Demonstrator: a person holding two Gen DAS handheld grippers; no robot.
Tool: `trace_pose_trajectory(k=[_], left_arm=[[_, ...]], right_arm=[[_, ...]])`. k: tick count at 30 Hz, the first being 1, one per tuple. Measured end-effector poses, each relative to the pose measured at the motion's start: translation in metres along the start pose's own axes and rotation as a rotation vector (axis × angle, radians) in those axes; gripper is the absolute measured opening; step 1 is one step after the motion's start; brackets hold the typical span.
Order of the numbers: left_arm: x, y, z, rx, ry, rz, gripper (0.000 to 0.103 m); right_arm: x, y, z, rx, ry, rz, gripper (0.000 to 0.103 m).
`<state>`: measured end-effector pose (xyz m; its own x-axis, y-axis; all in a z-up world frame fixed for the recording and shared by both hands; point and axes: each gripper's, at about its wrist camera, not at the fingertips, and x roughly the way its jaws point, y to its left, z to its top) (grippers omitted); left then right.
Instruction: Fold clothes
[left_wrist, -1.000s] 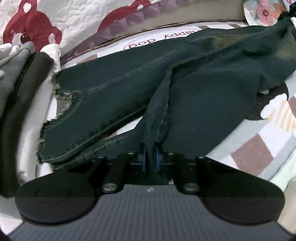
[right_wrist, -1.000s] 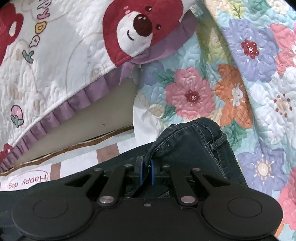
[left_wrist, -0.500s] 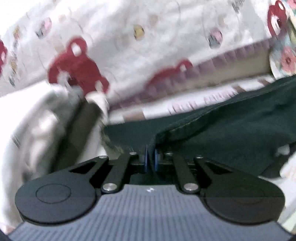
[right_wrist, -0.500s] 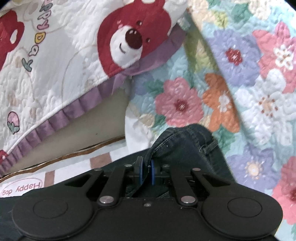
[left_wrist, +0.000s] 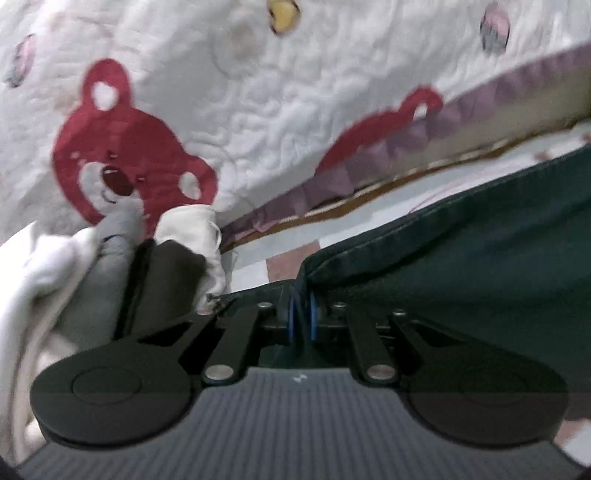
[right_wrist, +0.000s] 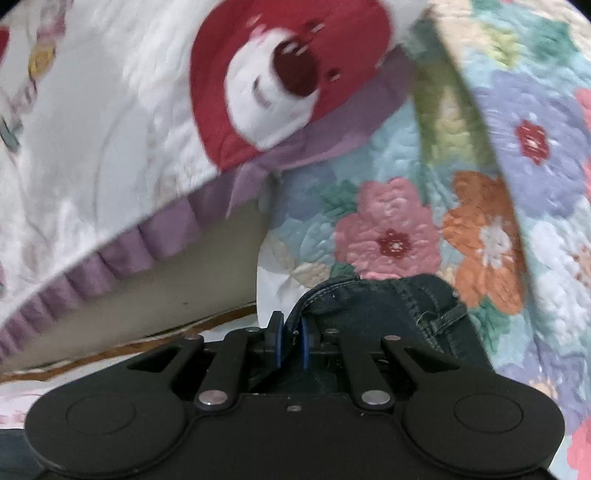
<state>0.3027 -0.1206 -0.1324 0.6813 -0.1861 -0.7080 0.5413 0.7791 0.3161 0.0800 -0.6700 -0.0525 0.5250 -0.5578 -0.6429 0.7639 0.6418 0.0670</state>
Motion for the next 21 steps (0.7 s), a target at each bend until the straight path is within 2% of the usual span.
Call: trace_pose_trajectory(k=[2,3,4,5,6,9,13,14,17,19,21], left_arm=[[0.023,-0.003,-0.004,-0.022,0.054,-0.003,0.016],[0.032,-0.002,-0.008,-0.045,0.074,-0.006,0.025],[0.04,0.0,-0.013,-0.075,0.09,-0.009,0.03],[0.043,0.001,-0.017,-0.094,0.088,-0.006,0.037],[0.043,0.003,-0.021,-0.108,0.075,0.001,0.04],[0.037,0.008,-0.025,-0.152,0.029,0.013,0.045],[0.016,0.026,-0.017,-0.271,-0.051,-0.015,0.045],[0.013,0.031,-0.015,-0.293,-0.068,-0.025,0.045],[0.014,0.035,-0.008,-0.26,-0.083,-0.031,0.048],[0.024,0.039,-0.006,-0.243,-0.047,-0.049,0.052],[0.038,0.049,-0.004,-0.236,0.043,-0.121,0.052]], right_arm=[[0.02,0.012,0.0,-0.033,0.038,-0.01,0.013],[0.03,0.018,0.001,-0.049,0.058,-0.015,0.021],[0.039,0.022,0.001,-0.065,0.09,-0.009,0.035],[0.045,0.023,0.0,-0.086,0.128,0.004,0.042],[0.046,0.023,-0.002,-0.119,0.143,-0.002,0.045],[0.04,0.021,-0.006,-0.247,0.163,-0.03,0.044],[0.014,0.007,-0.006,-0.355,0.093,-0.154,0.047],[0.007,0.004,-0.007,-0.359,0.078,-0.148,0.048],[-0.005,0.003,-0.012,-0.341,0.074,-0.106,0.048],[-0.004,0.016,-0.022,-0.363,0.093,-0.071,0.048],[-0.001,0.033,-0.034,-0.395,0.119,-0.034,0.048]])
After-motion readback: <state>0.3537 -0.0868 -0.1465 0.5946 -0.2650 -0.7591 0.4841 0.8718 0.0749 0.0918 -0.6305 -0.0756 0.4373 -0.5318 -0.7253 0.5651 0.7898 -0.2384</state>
